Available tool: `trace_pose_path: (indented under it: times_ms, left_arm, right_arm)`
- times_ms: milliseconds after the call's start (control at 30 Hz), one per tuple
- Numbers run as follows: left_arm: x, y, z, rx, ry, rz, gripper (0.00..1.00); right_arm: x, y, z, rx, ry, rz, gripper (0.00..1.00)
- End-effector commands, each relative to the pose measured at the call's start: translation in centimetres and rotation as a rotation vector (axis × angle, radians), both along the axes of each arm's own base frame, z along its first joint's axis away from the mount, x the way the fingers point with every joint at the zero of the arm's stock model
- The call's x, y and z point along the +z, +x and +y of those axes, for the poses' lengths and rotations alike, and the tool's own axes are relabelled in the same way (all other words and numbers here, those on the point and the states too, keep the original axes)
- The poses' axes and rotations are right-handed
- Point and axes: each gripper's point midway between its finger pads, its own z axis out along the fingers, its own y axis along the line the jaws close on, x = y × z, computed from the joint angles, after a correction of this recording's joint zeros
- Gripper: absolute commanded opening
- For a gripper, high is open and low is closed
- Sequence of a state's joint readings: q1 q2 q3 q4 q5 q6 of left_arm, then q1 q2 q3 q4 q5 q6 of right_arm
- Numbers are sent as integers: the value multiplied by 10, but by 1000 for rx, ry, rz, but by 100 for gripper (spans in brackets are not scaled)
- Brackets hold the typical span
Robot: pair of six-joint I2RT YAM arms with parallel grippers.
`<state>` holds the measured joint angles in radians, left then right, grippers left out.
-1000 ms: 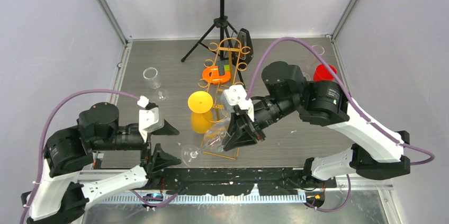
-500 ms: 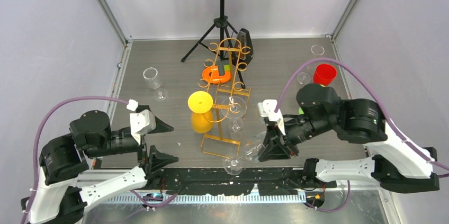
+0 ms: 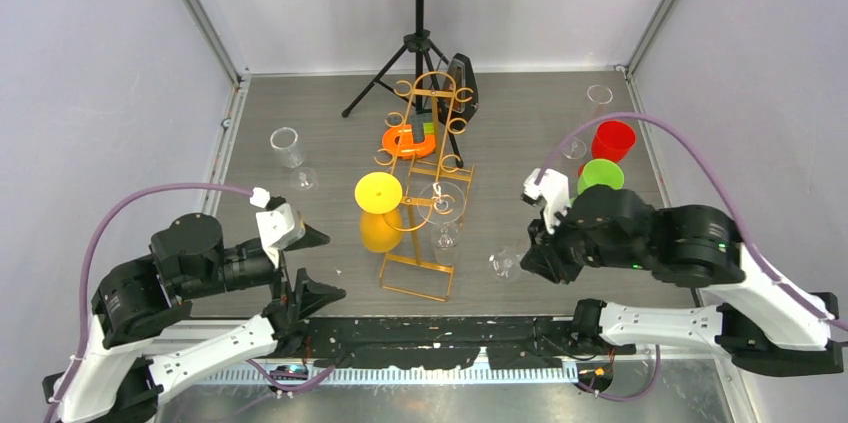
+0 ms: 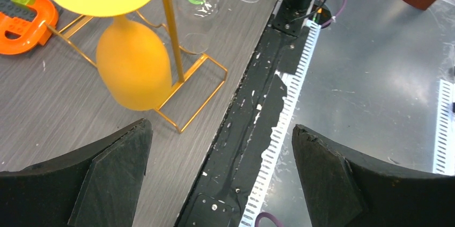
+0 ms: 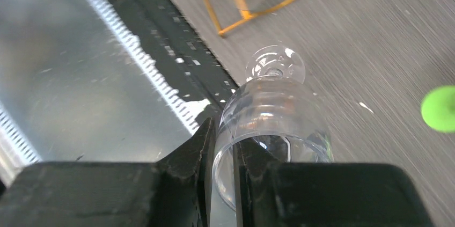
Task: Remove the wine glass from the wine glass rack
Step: Place the wine glass at the center of the board.
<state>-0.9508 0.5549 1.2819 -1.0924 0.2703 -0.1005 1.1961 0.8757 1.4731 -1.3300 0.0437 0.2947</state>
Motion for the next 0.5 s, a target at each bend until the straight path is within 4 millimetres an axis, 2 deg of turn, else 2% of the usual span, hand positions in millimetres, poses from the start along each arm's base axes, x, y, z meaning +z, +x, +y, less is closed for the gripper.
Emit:
trace_pose_path:
  times_ms: [0,133,167,233,467]
  left_arm:
    - [9,16,-1,79,-47,-41,100]
    - [8,16,-1,86,-59,-37,100]
    - [9,16,-1,88,-68,-37,100]
    - [9,14,-1,86,-78,-34,100]
    - [9,12,11,122,-98,-40,100]
  right_arm:
    - [-20,48,-9,-282,-96,-66,5]
    - [-36,86,-11,-378,-83,-30,6]
    - [-46,102,-21,-433,-114,-23,6]
    - [-56,123,-26,-478,-131,-5,5]
    - [-76,191,-31,-557,-212,-30,5]
